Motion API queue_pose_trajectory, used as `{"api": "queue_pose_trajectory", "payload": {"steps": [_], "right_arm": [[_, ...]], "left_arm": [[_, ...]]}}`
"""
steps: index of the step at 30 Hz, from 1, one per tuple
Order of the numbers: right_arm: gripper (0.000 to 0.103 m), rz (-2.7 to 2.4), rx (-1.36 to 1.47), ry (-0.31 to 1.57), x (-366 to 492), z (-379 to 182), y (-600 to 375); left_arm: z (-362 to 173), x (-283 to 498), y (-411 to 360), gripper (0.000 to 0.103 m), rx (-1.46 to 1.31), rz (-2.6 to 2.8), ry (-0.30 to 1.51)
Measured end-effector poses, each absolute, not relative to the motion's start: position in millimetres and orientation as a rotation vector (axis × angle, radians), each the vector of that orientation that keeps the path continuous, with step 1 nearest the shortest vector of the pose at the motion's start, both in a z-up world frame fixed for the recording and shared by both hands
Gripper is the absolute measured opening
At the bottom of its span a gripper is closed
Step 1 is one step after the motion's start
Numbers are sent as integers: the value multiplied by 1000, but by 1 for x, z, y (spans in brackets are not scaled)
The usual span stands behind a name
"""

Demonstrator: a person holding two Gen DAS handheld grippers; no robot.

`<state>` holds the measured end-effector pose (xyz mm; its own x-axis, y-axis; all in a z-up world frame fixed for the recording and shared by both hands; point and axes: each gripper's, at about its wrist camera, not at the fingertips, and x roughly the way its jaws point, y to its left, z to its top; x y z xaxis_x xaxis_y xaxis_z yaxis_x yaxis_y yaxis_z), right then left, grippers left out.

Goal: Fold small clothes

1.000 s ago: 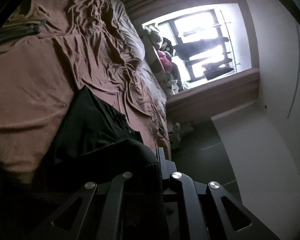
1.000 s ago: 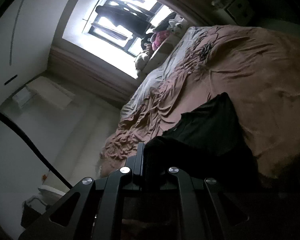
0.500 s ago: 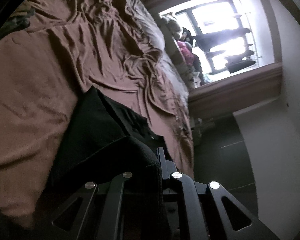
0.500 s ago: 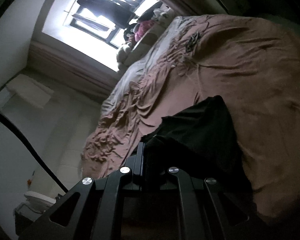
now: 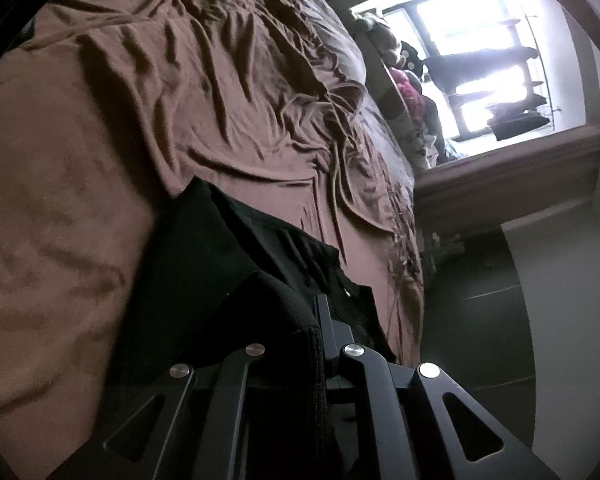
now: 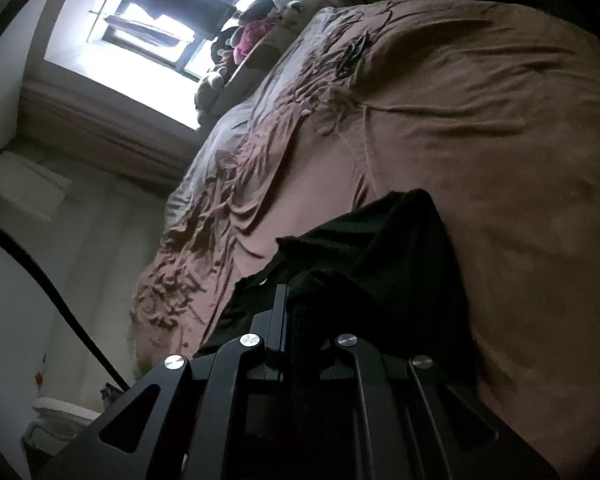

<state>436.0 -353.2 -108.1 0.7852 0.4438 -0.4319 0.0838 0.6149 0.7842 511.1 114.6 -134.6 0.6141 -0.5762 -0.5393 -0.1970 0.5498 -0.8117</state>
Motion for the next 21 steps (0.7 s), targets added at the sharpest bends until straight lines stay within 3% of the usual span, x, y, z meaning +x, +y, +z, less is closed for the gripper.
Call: {"api": "queue_pose_trajectory", "payload": {"steps": [18,19,21], "right_arm": [[8,139,832,781,498,-125,-351],[9,134,810,802,502,-126,-349],[19,139,773,824,506,-122,-345]], "left_arm": [[-192,574,107,10,-898,-184,1090],[-192,576,106,13,-871,-187,1105],[-188,577,105,31,-831,-199,1109]]}}
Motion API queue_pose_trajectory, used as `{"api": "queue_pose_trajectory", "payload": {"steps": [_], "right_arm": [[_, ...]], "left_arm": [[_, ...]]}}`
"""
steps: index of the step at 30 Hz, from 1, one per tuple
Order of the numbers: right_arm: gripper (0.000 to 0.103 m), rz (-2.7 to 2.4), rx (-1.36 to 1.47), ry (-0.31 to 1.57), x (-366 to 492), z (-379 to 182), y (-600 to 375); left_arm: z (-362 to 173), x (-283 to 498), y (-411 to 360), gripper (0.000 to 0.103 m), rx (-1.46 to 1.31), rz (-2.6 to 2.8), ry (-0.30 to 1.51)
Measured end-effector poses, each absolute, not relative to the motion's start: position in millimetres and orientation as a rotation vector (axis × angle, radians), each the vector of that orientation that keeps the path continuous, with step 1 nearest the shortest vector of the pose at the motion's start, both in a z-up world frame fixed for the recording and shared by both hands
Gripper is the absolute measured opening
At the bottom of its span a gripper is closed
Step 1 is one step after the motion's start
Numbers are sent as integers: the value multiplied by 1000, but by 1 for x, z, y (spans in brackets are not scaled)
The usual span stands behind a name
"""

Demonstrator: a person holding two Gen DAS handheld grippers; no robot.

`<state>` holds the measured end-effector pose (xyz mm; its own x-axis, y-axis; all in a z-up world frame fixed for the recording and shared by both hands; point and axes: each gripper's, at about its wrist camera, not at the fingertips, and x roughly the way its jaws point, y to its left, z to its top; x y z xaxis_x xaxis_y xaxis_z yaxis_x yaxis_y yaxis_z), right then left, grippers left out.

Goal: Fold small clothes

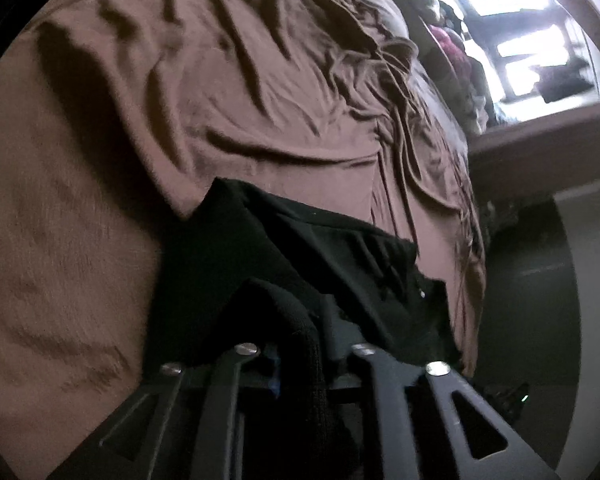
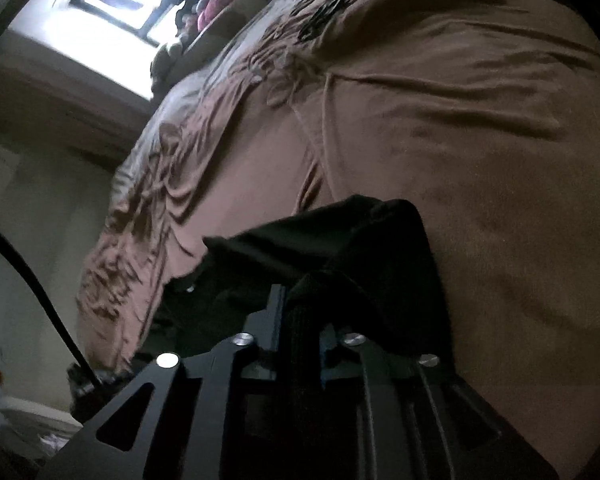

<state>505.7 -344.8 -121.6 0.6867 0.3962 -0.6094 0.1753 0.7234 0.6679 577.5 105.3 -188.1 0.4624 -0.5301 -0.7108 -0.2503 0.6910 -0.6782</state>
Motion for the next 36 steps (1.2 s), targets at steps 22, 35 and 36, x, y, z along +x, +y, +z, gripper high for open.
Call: {"api": "queue_pose_trajectory", "payload": {"steps": [22,35,36], "right_arm": [[82,147,109,907,451,-57,-276],[83,50,-227,1062,468,-98,-232],[83,39,-247,1076,474,-102,-229]], "left_arm": [[-155,533,50,89,-75,-253,1187],[-192,541,33,89,228,-155,1247],[-193,544,31,89,238,-148,1244]]}}
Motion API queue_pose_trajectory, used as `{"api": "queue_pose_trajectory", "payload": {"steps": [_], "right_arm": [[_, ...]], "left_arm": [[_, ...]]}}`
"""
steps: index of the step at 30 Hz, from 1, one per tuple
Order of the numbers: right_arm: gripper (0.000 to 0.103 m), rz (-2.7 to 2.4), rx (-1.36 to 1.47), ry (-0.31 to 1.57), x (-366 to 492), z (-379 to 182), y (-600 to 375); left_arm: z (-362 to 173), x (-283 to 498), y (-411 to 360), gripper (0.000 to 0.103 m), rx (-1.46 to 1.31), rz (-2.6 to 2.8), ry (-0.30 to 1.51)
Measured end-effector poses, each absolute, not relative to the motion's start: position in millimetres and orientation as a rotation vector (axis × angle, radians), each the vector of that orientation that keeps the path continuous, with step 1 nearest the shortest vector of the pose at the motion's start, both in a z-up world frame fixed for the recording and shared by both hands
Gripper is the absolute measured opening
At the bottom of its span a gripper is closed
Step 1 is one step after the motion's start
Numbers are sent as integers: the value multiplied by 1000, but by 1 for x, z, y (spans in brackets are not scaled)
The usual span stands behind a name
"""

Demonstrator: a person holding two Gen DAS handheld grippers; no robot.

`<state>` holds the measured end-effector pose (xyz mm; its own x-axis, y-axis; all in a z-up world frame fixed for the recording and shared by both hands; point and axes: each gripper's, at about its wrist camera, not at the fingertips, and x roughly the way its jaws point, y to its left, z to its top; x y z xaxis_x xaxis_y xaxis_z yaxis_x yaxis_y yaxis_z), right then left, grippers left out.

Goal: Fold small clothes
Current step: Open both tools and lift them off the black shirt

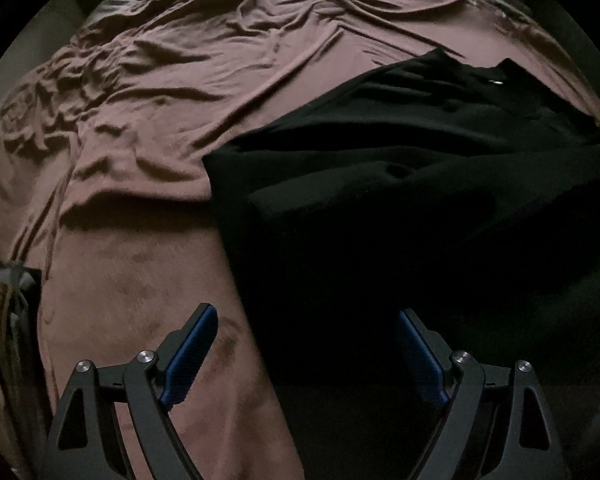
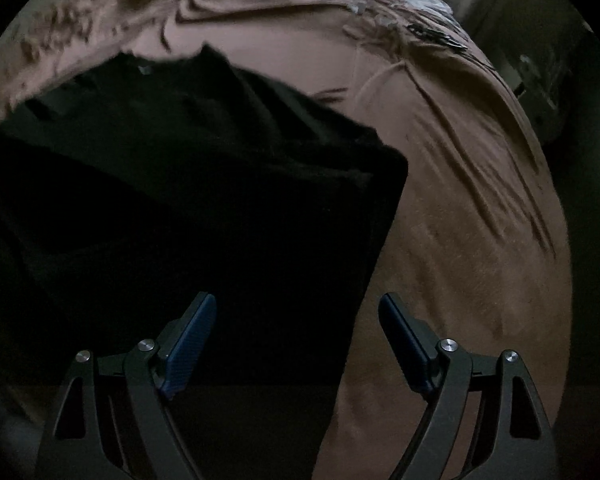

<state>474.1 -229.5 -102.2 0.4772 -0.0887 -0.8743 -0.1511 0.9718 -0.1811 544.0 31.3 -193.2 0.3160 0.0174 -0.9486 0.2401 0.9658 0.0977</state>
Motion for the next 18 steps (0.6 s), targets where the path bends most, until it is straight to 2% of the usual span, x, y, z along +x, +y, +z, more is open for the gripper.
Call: {"api": "queue_pose_trajectory", "payload": {"steps": [9,18], "right_arm": [[83,-50,-389,1059,530,-106,-214],[83,-86,-309,962,580,-90,-228]], "left_arm": [[-196,584,24,90,292,-117,1197],[-184,631,33,90,193,-67,1122]]}}
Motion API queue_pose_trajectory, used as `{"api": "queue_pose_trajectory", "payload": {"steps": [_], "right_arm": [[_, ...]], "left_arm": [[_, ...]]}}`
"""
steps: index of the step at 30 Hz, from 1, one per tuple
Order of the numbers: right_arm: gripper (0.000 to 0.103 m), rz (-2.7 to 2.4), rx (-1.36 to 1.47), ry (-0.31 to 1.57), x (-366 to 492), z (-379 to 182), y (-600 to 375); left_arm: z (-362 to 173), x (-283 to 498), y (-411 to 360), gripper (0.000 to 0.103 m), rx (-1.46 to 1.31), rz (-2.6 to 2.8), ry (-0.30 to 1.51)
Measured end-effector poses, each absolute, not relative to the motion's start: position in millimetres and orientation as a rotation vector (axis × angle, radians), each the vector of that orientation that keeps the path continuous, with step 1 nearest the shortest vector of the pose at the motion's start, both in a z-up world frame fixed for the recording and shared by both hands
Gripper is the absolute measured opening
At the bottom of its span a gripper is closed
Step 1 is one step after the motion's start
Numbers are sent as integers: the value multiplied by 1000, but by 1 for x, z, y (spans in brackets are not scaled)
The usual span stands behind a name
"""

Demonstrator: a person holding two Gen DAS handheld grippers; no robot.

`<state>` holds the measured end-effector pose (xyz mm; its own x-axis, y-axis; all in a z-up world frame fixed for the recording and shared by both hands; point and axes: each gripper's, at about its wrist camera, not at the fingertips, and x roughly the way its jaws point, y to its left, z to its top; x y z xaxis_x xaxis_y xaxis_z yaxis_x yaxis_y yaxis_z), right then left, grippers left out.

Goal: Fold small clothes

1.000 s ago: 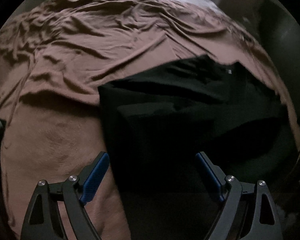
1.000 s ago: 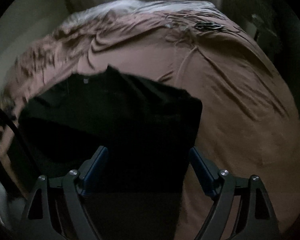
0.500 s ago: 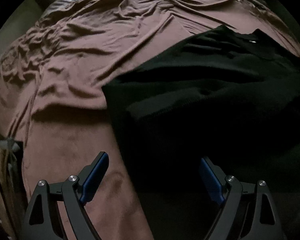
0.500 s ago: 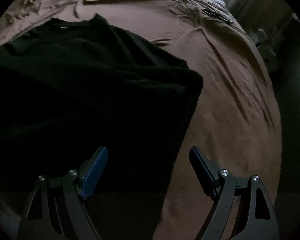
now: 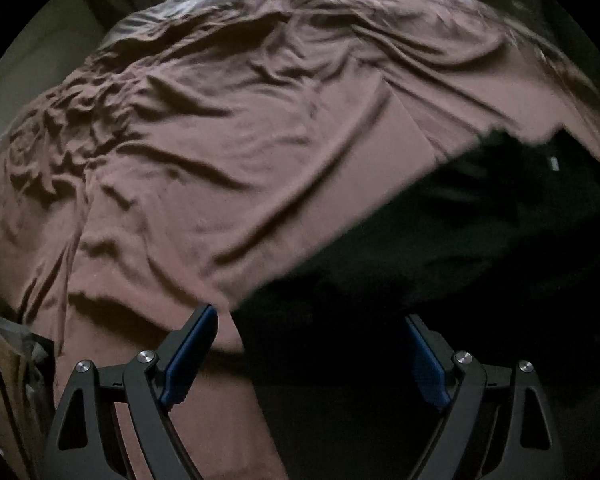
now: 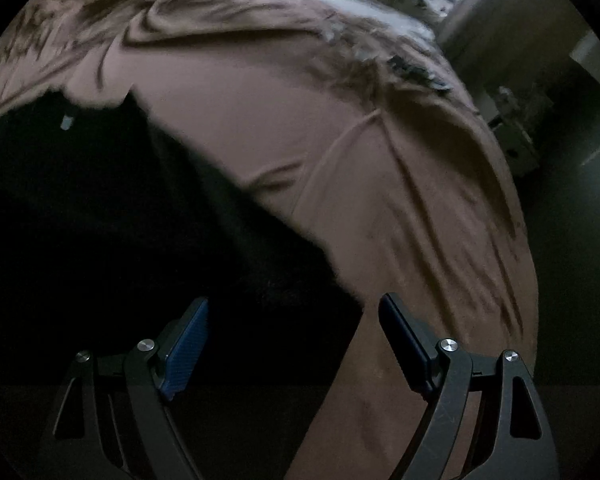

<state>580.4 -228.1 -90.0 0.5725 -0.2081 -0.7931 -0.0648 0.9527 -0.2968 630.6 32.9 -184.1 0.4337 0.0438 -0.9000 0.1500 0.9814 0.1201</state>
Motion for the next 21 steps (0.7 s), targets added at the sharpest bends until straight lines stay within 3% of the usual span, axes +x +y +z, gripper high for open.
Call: {"api": "queue_pose_trajectory", "payload": {"steps": [7,12,15,21], "right_arm": [[82,-91,-102,838,576,-69,-247],[81,31,-38,848,560,-75,-253],[63,93,10,878,559,-84,-259],[52,172,27,935,564,-111,-262]], "left_arm": [[-154,638,50,90,42,-81,1028],[-156,630,50,89,25,-149,1031],[-160,627,49,73,-10,-196,1030],[-183,636,42,61,-52,-246,1102]]}}
